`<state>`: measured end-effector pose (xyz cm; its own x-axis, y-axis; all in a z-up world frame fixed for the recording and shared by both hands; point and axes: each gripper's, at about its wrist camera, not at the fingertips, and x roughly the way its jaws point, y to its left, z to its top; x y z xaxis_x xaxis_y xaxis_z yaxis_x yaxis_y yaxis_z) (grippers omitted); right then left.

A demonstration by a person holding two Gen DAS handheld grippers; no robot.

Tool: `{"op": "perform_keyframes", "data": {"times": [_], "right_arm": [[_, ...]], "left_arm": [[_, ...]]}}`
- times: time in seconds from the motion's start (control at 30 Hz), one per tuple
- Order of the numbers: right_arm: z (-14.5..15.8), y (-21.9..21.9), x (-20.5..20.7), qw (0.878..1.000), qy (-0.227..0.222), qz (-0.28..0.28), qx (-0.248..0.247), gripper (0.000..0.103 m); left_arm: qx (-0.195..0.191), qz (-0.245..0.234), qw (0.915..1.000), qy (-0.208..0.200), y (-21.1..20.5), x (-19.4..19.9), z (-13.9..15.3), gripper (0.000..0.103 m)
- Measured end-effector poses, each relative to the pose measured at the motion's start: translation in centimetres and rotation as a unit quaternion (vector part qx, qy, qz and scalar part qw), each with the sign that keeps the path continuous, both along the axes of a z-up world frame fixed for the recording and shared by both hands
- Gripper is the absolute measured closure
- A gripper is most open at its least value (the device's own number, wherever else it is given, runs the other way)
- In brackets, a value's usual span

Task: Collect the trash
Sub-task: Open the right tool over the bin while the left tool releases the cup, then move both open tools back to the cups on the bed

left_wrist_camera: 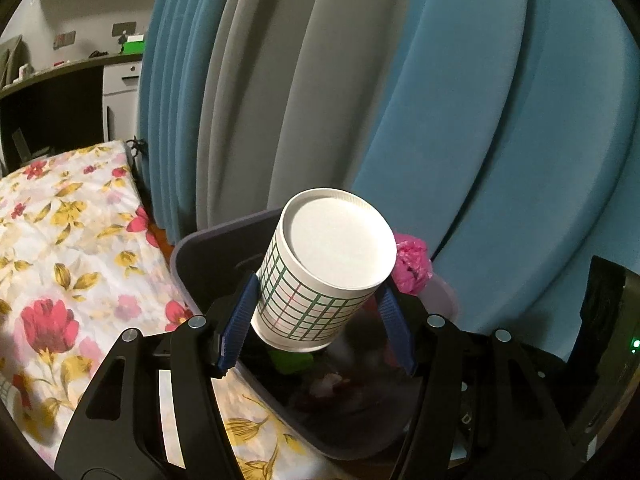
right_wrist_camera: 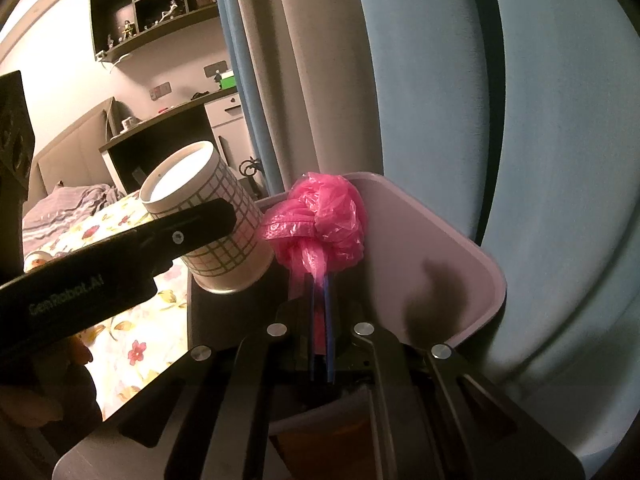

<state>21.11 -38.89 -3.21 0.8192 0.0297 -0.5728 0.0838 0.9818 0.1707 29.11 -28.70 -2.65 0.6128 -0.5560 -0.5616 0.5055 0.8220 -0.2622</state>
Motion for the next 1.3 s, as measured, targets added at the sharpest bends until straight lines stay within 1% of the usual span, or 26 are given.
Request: {"op": "perform_keyframes", "data": {"times": [0.13,0.23,0.3,0.33,0.37,0.4,0.5,0.57,0.63,0.67,0.73,0.8,1.0,1.1,1.13,1.23,1.3], "right_arm": [[-0.2,-0.3,0.0,1.000,0.000,-0.003,0.002,0.098],[-0.5,-0.3,-0.1,1.000,0.003,-0.005,0.001,0.095],[-0.6,-0.4,-0.1,1.000,0.003,-0.008,0.000,0.084],[-0.5,-0.4,-0.1,1.000,0.002,-0.009,-0.001,0.074],[-0.5,-0.4,-0.2,1.000,0.000,-0.012,-0.001,0.066],[-0.4,-0.6,-0.3,1.000,-0.003,-0.017,-0.001,0.064],[-0.1,-1.0,-0.6,1.000,-0.009,-0.025,-0.003,0.060],[0.1,-1.3,-1.0,0.999,-0.014,-0.031,-0.004,0.058],[0.5,-1.2,-1.6,0.999,-0.023,-0.036,-0.011,0.052],[0.6,-1.2,-1.8,0.999,-0.027,-0.038,-0.015,0.047],[0.9,-0.9,-2.4,0.998,-0.037,-0.043,-0.024,0.042],[1.2,-0.6,-2.8,0.998,-0.045,-0.046,-0.029,0.034],[2.2,0.9,-4.0,0.997,-0.064,-0.045,-0.024,0.025],[2.8,2.8,-4.5,0.996,-0.077,-0.028,-0.024,0.023],[2.9,3.4,-4.7,0.996,-0.080,-0.021,-0.025,0.022],[3.2,6.4,-4.9,0.996,-0.087,0.007,-0.027,0.019],[3.2,8.2,-5.0,0.995,-0.089,0.028,-0.028,0.018]], "left_arm": [[-0.003,-0.005,1.0000,0.006,-0.2,0.1,-0.3,0.044],[-0.005,-0.007,0.9999,0.009,-0.4,0.2,-0.5,0.044],[-0.010,-0.009,0.9998,0.017,-0.3,0.4,-0.7,0.042],[-0.013,-0.009,0.9997,0.021,-0.2,0.5,-0.7,0.039],[-0.015,-0.009,0.9995,0.025,-0.2,0.5,-0.8,0.030],[-0.017,-0.005,0.9995,0.026,0.0,0.5,-0.7,0.022],[-0.027,0.018,0.9994,0.012,1.1,0.2,-0.2,0.012],[-0.026,0.028,0.9992,0.008,1.9,-0.1,0.1,0.011],[-0.022,0.040,0.9990,0.002,2.9,-0.7,0.4,0.009],[-0.018,0.048,0.9987,-0.003,3.6,-1.1,0.5,0.008],[-0.010,0.070,0.9974,-0.009,5.1,-1.9,0.6,0.007],[-0.006,0.091,0.9958,-0.012,6.6,-2.8,0.7,0.007],[0.012,0.155,0.9876,-0.023,12.2,-5.6,1.1,0.006],[0.026,0.195,0.9797,-0.037,15.8,-7.7,1.6,0.006],[0.027,0.205,0.9776,-0.038,16.6,-8.1,1.7,0.006],[0.033,0.247,0.9677,-0.035,20.3,-9.8,1.7,0.006],[0.044,0.270,0.9613,-0.034,22.4,-10.9,1.5,0.006]]}}
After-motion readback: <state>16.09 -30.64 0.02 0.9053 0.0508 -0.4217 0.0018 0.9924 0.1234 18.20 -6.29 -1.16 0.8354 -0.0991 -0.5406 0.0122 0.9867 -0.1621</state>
